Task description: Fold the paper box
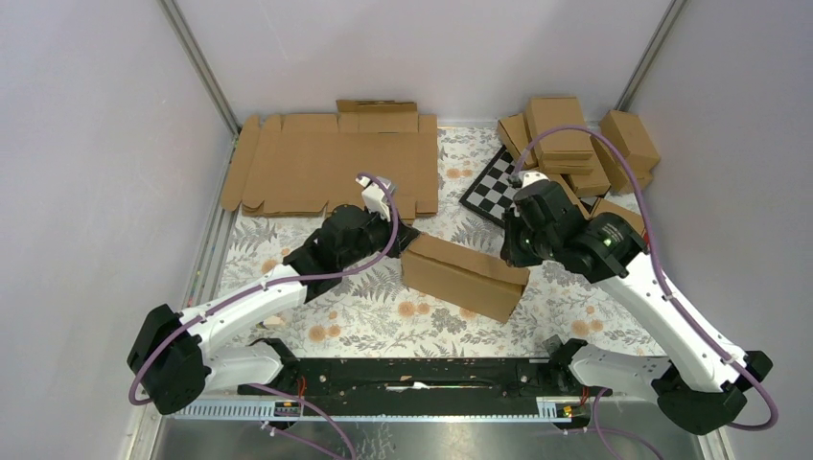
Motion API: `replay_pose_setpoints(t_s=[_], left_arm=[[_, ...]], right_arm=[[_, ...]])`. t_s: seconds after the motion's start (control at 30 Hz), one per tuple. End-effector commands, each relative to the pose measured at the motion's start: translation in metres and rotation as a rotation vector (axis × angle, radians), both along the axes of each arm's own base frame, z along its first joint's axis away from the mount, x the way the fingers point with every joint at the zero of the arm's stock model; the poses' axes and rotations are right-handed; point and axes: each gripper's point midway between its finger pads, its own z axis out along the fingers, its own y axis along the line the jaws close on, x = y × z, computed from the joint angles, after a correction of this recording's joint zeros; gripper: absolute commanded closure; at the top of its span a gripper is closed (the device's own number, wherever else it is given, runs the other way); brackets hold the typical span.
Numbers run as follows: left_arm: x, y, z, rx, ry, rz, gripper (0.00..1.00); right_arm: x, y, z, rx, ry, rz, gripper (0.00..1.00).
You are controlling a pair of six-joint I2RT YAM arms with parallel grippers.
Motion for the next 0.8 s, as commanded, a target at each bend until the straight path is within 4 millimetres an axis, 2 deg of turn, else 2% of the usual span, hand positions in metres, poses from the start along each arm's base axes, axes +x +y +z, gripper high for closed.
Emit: replay_pose_setpoints(t_s=[0.0,0.17,0.27,0.37,0.43,0.63,0.7,0.77], left_arm=[[-0.015,0.011,-0.037,0.101,0.098,-0.014,1.00],[-0.014,0.012,-0.035,0.098,0.093,-0.010,1.00],[-0.015,0.012,-0.033,0.090,0.089,-0.011,1.00],[-0.015,0.012,-0.033,0.088,0.089,-0.013,1.00],[-0.015,0.012,-0.033,0.089,0.089,-0.014,1.00],[-0.015,0.012,-0.032,0.087,0.088,-0.012,1.00],[-0.015,0.013,-0.031,0.087,0.086,-0.009,1.00],[-0.015,0.013,-0.031,0.087,0.084,-0.008,1.00]], right_arm=[[-0.013,-0.038,-0.003,-0.127,0.007,-0.080,0.86],[-0.028,-0.045,-0.039,-0.132,0.087,-0.136,0.86],[-0.035,-0.043,-0.060,-0.111,0.134,-0.156,0.88],[-0.036,-0.039,-0.070,-0.091,0.147,-0.163,0.89],[-0.034,-0.040,-0.064,-0.100,0.135,-0.164,0.90],[-0.022,-0.049,-0.019,-0.126,0.048,-0.177,0.90],[-0.025,-0.050,-0.016,-0.122,0.050,-0.176,0.90],[-0.029,-0.051,-0.025,-0.123,0.074,-0.177,0.90]])
